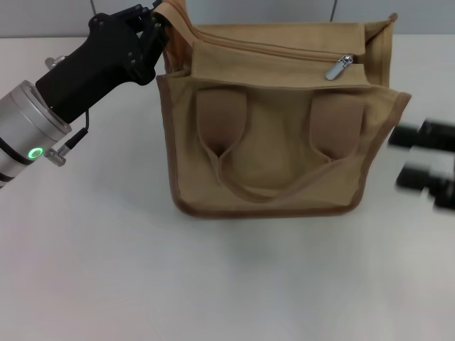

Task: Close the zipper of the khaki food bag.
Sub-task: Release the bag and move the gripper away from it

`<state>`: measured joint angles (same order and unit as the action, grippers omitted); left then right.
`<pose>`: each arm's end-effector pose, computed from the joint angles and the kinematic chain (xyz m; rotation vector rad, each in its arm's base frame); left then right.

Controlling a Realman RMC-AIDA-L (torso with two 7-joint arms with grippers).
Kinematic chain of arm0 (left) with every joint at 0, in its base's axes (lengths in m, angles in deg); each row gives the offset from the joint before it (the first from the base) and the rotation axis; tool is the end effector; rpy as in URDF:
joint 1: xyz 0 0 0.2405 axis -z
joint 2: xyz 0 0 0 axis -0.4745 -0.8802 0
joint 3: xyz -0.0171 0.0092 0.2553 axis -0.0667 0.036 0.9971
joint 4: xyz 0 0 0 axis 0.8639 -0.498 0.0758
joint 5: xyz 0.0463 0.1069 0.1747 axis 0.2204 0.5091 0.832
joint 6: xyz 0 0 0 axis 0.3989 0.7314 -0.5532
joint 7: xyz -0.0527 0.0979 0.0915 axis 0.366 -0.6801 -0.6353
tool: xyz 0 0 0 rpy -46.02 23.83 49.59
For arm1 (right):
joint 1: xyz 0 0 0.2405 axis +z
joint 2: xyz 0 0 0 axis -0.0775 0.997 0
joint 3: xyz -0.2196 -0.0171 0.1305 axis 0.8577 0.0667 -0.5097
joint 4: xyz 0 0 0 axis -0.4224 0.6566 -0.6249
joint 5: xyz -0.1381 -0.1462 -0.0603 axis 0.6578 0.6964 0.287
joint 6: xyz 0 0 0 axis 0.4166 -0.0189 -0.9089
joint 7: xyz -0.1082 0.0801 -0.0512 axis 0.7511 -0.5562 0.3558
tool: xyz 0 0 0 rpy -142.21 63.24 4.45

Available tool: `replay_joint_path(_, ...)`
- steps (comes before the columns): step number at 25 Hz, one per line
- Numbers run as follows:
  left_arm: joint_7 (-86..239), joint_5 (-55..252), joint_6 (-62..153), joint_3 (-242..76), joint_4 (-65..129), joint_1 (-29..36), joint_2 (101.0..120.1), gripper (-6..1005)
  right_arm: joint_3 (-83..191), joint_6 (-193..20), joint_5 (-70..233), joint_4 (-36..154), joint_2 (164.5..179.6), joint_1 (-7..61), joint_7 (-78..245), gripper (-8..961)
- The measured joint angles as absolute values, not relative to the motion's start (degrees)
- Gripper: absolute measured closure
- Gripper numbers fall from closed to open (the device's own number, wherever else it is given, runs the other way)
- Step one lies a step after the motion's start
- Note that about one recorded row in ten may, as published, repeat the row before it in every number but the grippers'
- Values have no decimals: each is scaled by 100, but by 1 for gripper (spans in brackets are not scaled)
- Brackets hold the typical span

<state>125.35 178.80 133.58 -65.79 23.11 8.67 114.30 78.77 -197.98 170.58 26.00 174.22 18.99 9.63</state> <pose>-0.2174 0.3434 0.0013 -2.1950 -0.3264 -1.4034 0.2602 0.2593 0.0660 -2.7369 0.4435 1.3080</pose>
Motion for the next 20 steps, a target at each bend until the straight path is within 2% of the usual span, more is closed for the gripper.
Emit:
replay_joint_path(1, 12548, 17880, 13357, -6579, 2311, 865, 11428, 912, 7877, -19827, 17264, 2693, 17435, 1894, 1218, 466)
replay_joint_path(7, 12763, 17895, 13342, -6560, 2235, 844, 11414, 907, 7874, -19557, 18423, 3075, 17537, 1921, 2136, 332)
replay_joint_path(11, 12884, 17895, 13262, -6560, 2223, 802, 11412, 905, 7875, -18970, 18998, 3081, 17789, 1909, 2540, 242)
replay_joint_path(15, 12933, 17879, 13211, -6584, 2223, 750, 11412, 902, 7874, -18818, 19041, 3159, 17825, 1904, 2681, 202)
replay_joint_path(20, 12949, 17763, 13219, -6748, 2249, 581, 11425, 898, 7880, -18806, 19047, 3211, 17828, 1937, 2709, 202)
